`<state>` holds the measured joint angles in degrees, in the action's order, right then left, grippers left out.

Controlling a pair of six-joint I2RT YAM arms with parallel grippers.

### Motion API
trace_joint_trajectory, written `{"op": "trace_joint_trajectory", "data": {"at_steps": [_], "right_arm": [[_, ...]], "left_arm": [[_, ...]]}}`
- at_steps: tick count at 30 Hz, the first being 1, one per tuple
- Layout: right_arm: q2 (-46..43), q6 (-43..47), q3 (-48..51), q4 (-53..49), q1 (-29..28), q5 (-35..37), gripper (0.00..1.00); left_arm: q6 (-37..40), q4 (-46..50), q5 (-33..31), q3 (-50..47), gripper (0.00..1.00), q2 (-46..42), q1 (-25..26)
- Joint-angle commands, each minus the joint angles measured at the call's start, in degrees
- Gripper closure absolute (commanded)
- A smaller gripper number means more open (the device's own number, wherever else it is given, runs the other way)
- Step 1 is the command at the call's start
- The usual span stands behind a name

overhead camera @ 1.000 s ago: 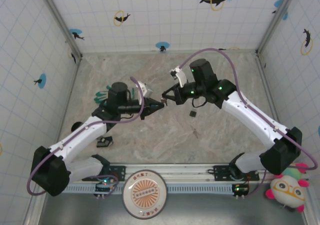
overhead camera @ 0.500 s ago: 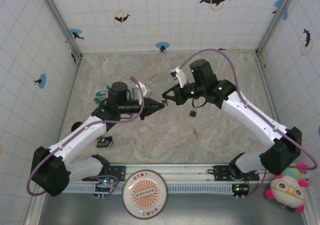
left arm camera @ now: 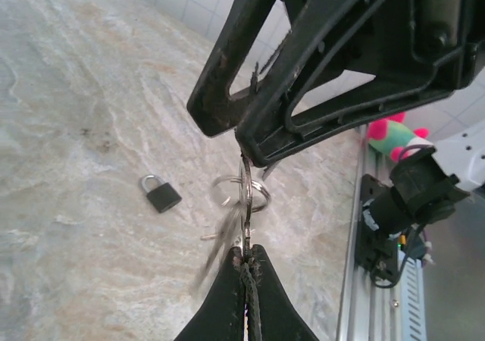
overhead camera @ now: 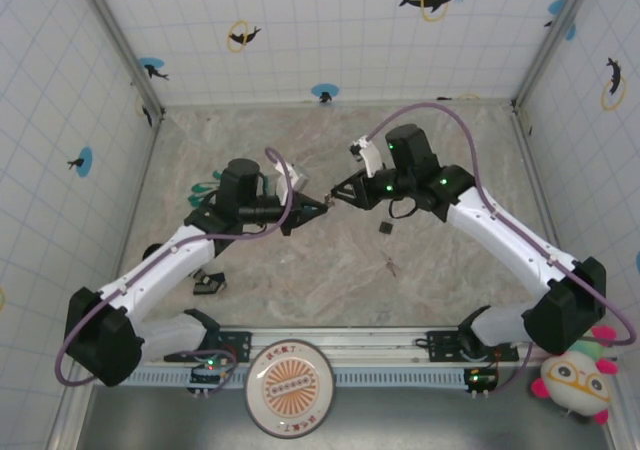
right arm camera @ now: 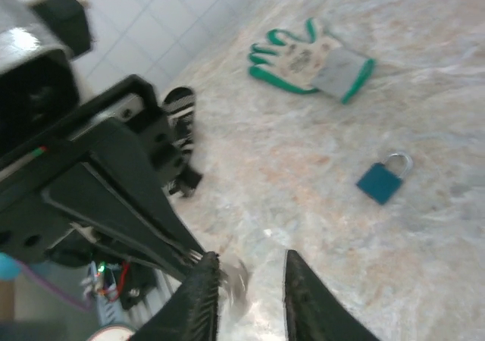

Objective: Unlock with the key

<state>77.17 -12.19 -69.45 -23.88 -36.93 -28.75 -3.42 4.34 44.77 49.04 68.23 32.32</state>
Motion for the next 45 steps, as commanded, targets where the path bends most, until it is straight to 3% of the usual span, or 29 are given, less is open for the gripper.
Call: {"op": "trace_joint_trajectory", "data": {"at_steps": [1,6,14,20,27,33,45], "right_arm": [[-3.4,-3.72,3.83,6.23,1.85,6.24,0.67],[-6.41,-8.57,9.79,16.43,3.57,4.71,0.62],[-5.3,-8.91,10.66,20.1,2.5,-3.08,0.53],[-2.51,-7.71,8.61,19.3,1.0,-7.74,0.57],[-1.05,-4.54,6.91,14.65,-0.34,-9.29,0.65],[-1.97,-3.03,6.57,10.86,-0.16,-9.92,0.65],[-1.49,0.88,4.82,4.9,-0.07,-9.94,0.95]], "left_arm": [[3.16,5.41,-2.92,4.6,1.0,3.02,0.34],[5.9,11.88,-2.86,9.36,1.0,7.36,0.38],[10.74,17.87,3.69,12.92,1.0,8.59,0.37],[11.64,18.54,5.99,13.13,1.0,8.41,0.4],[12.21,18.62,6.22,12.78,1.0,7.89,0.36],[12.19,18.63,6.21,12.39,1.0,7.89,0.38],[11.95,18.5,6.38,12.59,1.0,8.33,0.38]]}}
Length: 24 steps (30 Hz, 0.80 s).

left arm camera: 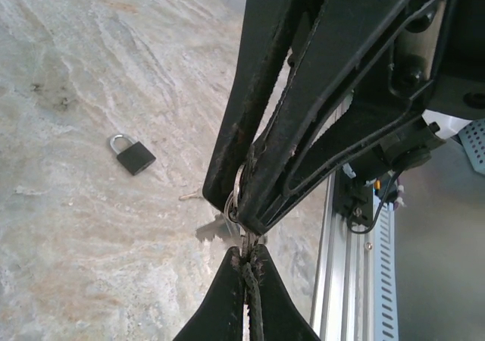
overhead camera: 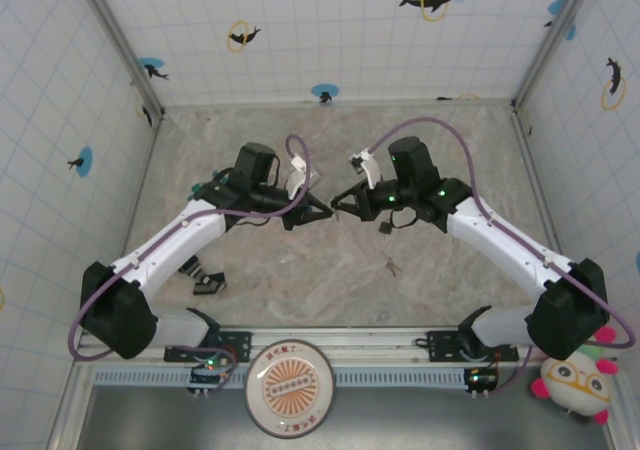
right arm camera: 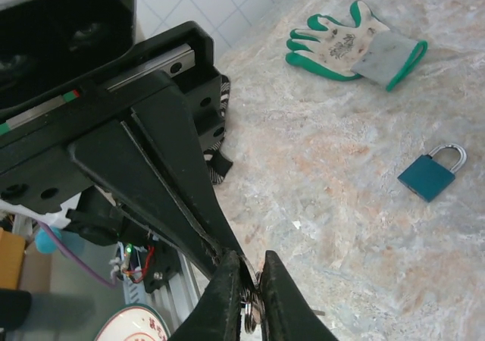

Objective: Unlock with the key

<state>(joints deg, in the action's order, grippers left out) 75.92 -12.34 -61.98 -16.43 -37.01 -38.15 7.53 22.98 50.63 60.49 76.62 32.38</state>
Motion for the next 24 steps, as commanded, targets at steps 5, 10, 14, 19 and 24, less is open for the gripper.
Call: {"op": "trace_joint_trajectory", "data": {"at_steps": [5,10,14,19,24], "right_arm": [[-0.07,2.3,-3.51,-3.96,0.01,1.2,1.0],[-1.74,3.32,-3.56,-3.94,0.27,9.89,1.0],[-3.94,3.63,-2.92,-2.19,0.59,17.21,1.0],[-7.34,5.22,-0.79,1.74,-0.32,29.59,1.0],[-10.66,10.31,3.79,9.64,-4.37,42.52,1.0]], "left_arm": [[-0.28,-1.21,-2.47,0.67,0.96,-0.15,0.29],[-4.72,-6.25,-6.24,-1.41,0.83,-1.44,-0.23],[-12.29,-13.55,-10.69,-4.69,0.69,-3.38,-2.44],[-27.72,-19.62,-16.36,-6.03,0.51,-3.7,-5.3],[-42.22,-27.54,-15.19,-6.52,0.51,-1.54,-8.51]]}}
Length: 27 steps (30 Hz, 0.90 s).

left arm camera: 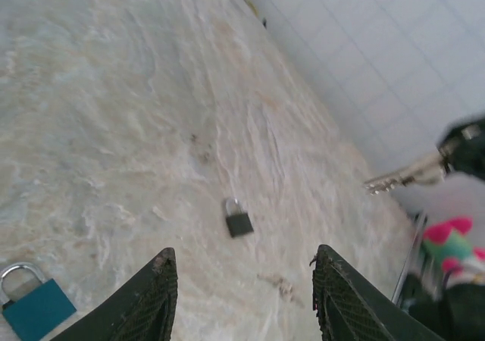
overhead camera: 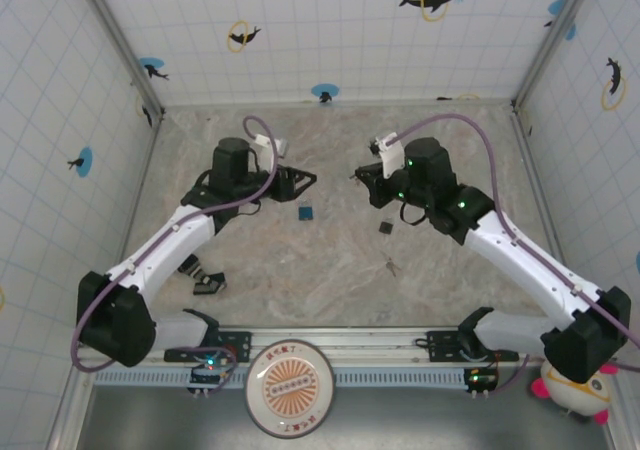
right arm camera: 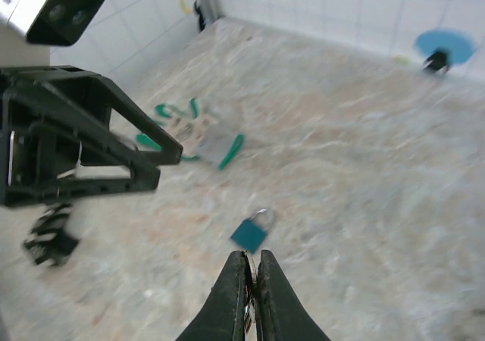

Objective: Unlock with the key

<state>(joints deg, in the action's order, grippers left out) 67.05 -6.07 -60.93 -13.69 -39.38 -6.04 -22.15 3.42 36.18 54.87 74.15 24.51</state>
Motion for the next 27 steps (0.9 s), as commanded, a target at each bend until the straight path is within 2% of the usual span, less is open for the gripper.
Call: {"op": "trace_joint_trajectory", "data": {"at_steps": [1,7,9,12,15,17,27], "right_arm": [[-2.51,5.58,4.24,9.34,-3.22,13.02,1.0],[-6.31,19.3,15.16,30.25,-12.91,32.64,1.0],[-6.26,21.44,17.12,35.75,-14.55,36.03,1.0],[-5.38,21.53,16.87,38.22,-15.48,39.6,1.0],[-4.99,22.96,17.6,42.44,-16.8,41.63,1.0],[-4.59,23.31,17.43,43.43,-17.23,42.13,1.0],[-4.26,25.65,18.18,47.01,-17.64,38.64,1.0]], "left_arm": [[-15.32,-10.69,-0.43,-1.45,0.51,0.84,-0.66],[-28.18,-20.94,3.15,-1.56,0.49,0.13,-0.55],[-30.64,-22.84,4.18,-1.45,0.48,-0.35,-0.07],[-33.86,-25.12,5.36,-1.51,0.46,-0.76,1.12],[-38.2,-28.46,7.26,-1.78,0.42,-0.16,1.66],[-41.35,-31.33,8.15,-2.02,0.41,0.2,3.75],[-50.0,-37.86,10.13,1.24,0.37,3.08,7.3]]}}
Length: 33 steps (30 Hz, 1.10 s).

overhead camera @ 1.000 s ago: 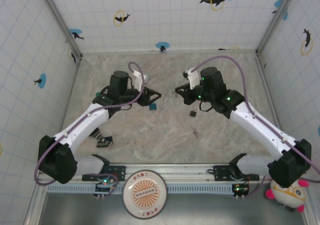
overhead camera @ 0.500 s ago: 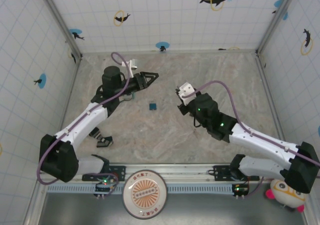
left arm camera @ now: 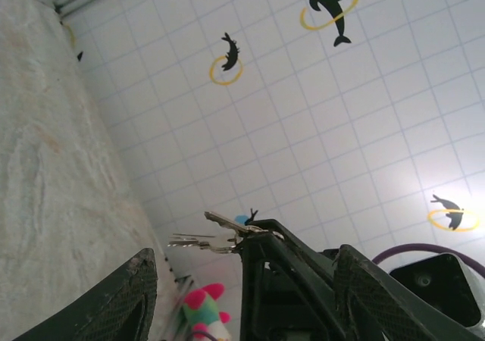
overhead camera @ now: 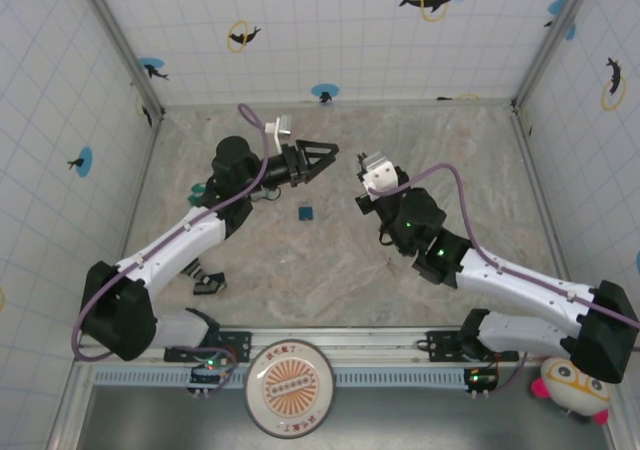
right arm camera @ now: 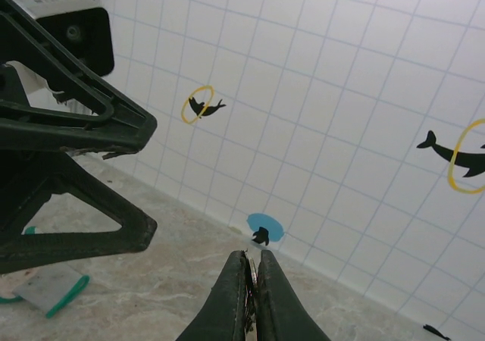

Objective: Unlock with the key

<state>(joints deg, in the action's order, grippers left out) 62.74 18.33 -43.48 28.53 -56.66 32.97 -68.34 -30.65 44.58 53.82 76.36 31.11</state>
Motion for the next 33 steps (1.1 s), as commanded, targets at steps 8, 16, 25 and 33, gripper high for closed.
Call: {"op": "trace_joint_trajectory", "data": {"at_steps": [8,16,25,33], "right_arm": [[1.45,4.27,-0.02,4.64,-1.2,-2.35,1.0],[2.76,7.44,-0.36,6.68,-2.96,-0.34,1.0],[3.72,11.47,-0.55,10.85,-3.89,6.76,1.0],[2.82,12.32,-0.81,9.85,-4.79,5.08,1.0]], "left_arm": [[-7.23,-7.59,2.53,2.78,0.44,2.44,2.2],[-8.46,-8.72,3.56,3.07,0.49,3.35,2.53],[-7.36,-6.93,3.43,2.66,0.4,3.27,2.6],[-7.34,-6.52,3.2,2.66,0.45,4.14,2.57]]}}
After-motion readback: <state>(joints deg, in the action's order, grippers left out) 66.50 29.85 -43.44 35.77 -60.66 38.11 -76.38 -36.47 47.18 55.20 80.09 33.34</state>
